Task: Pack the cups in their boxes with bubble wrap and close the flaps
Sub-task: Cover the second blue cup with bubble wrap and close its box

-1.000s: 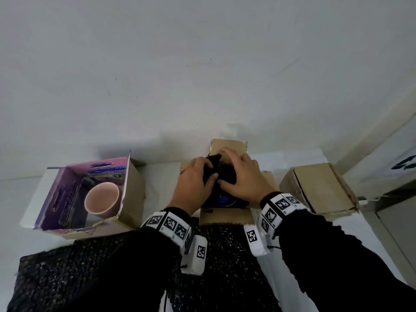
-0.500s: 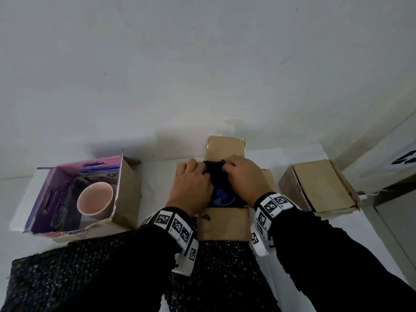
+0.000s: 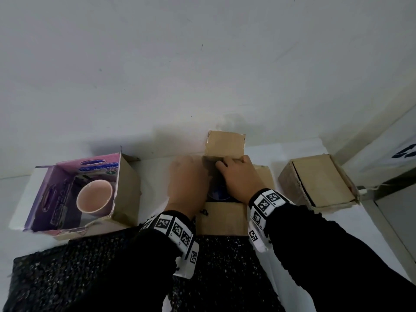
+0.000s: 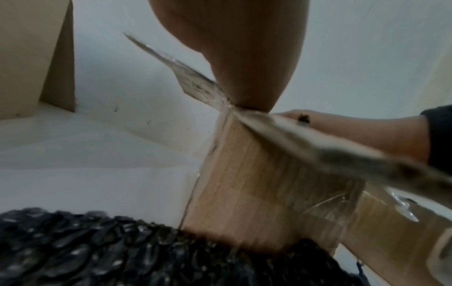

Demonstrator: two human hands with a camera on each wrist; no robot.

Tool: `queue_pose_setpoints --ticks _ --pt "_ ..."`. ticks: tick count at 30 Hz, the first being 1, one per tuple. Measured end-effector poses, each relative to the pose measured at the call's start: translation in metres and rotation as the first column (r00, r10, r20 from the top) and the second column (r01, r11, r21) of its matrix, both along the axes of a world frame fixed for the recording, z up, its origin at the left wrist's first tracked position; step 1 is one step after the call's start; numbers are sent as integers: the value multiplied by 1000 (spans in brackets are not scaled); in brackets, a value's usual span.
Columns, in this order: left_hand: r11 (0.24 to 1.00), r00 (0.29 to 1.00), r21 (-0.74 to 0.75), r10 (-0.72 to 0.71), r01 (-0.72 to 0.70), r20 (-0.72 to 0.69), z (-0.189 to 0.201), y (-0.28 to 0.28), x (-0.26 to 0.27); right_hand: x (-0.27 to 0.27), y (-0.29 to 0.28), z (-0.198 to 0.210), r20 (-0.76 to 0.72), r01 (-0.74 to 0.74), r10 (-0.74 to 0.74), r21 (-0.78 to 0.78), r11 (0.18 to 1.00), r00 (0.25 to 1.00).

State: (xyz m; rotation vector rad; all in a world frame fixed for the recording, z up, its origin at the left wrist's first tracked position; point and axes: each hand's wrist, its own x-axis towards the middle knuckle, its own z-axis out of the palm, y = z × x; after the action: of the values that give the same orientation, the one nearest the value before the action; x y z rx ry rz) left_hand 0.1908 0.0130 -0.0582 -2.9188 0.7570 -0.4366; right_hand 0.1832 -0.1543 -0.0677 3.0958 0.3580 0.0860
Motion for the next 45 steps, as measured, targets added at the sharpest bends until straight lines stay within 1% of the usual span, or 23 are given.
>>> queue_pose_setpoints --ticks 2,4,10,14,18,21,23,26,29,31,33,37,39,40,42,44,45 --pt "1000 1000 -16 11 -10 13 2 3 -4 -1 0 0 29 -5 4 32 999 1000" --pt "1000 1000 -29 -7 7 7 1 9 -7 -2 1 -1 25 -27 27 11 1000 999" --pt "995 996 76 -58 64 -71 -4 22 -16 -1 2 4 -35 -86 87 36 996 996" --pt "990 989 41 -131 134 -69 -4 32 -16 0 0 0 -61 -94 94 7 996 994" --pt "975 973 42 -216 220 -77 -5 36 -19 1 1 -4 -82 -121 115 -68 990 990" --pt "964 963 1 -264 264 -53 -6 39 -24 3 0 -4 -92 -121 117 -47 992 989" --pt "961 959 -6 -275 275 -67 -6 38 -28 3 -1 -5 -83 -126 124 -18 992 989" --pt "954 944 -20 -298 298 -142 -6 36 -32 3 -1 -6 -84 -105 107 29 994 991" --pt "960 939 8 -272 280 -212 -7 36 -34 4 -1 -6 -91 -108 108 13 994 990" --pt "964 941 10 -257 266 -222 -11 36 -35 4 -2 -4 -82 -107 108 15 994 991" --pt "965 947 -3 -258 263 -190 -16 36 -36 4 -3 -3 -76 -96 98 29 995 992" --pt "976 967 -14 -218 219 -131 -21 29 -39 2 -2 4 -122 -64 76 93 994 990" --pt "981 973 -32 -196 194 -120 -19 25 -41 -3 -2 9 -120 -62 75 115 991 990" --pt "980 974 -50 -196 192 -116 -17 24 -43 -9 -2 12 -98 -59 74 145 988 992" --pt "973 970 -100 -220 210 -103 -14 24 -50 -26 -5 18 5 -57 58 264 963 998" --pt "960 964 -153 -249 233 -91 -11 29 -58 -49 -7 22 116 -91 49 390 916 992" --pt "955 963 -181 -254 235 -93 -10 32 -61 -62 -6 24 148 -113 51 445 888 988"
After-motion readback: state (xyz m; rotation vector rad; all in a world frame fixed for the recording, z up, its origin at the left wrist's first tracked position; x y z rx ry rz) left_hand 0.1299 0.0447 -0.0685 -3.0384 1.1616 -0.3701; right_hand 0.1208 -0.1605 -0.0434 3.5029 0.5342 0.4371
